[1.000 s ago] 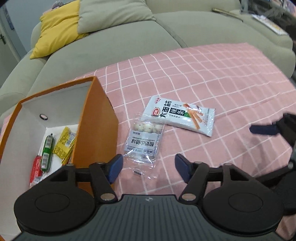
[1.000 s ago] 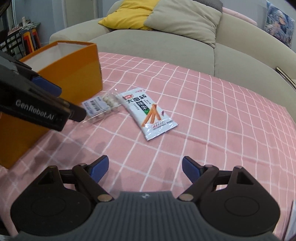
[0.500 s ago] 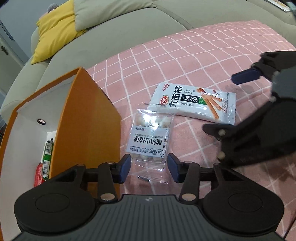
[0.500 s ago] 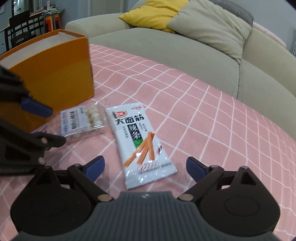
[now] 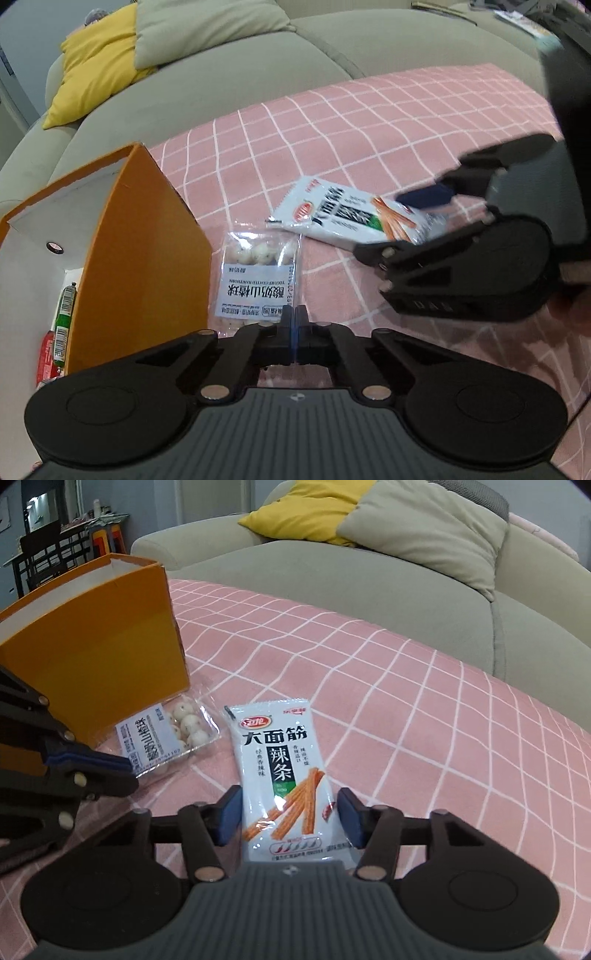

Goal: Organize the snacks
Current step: 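Close the right gripper on the white breadstick pack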

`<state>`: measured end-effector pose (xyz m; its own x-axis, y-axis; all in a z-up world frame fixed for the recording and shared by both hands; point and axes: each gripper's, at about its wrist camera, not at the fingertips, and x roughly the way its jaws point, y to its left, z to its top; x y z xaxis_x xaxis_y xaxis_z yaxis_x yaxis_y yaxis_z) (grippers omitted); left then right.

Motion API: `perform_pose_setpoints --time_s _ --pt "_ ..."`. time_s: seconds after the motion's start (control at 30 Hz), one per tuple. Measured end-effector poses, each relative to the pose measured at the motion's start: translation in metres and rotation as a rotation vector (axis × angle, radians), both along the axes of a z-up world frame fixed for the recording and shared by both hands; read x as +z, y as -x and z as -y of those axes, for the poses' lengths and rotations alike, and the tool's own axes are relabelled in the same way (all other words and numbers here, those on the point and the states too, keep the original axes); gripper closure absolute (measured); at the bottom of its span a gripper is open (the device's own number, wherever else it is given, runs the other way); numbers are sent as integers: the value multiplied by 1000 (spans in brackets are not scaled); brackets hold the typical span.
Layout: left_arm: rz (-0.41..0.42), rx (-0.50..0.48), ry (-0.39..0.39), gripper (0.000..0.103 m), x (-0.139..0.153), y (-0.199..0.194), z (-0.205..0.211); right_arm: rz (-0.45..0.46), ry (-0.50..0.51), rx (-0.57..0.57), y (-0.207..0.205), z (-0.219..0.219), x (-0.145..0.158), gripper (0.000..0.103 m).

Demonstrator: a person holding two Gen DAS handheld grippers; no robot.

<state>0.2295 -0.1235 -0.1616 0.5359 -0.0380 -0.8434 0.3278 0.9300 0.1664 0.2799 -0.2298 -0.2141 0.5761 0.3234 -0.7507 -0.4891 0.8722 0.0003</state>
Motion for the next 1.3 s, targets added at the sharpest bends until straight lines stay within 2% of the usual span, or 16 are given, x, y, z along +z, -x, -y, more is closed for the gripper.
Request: perform_pose_setpoints --time_s 0.17,0.33,0.47,0.73,0.97,1.07,1.2,1.3 --pt "-1 16 32 103 3 6 -2 -1 20 -93 29 8 3 54" --pt "-10 -6 74 103 7 25 4 -61 2 -291 65 21 7 54" --pt "-16 -49 88 103 11 47 12 -76 9 -389 101 25 11 54" --pt "-36 -138 104 103 18 95 13 -158 42 -488 150 19 24 54" --pt "-72 -133 123 101 13 112 0 -189 20 -465 174 9 25 51" --pt "-62 -109 157 88 18 112 -8 -176 6 -439 176 10 28 43" --pt "-40 -83 205 54 28 109 -21 -139 -18 -383 178 17 35 33" --pt "-33 -60 203 43 32 104 -28 -119 -9 -345 179 21 39 33"
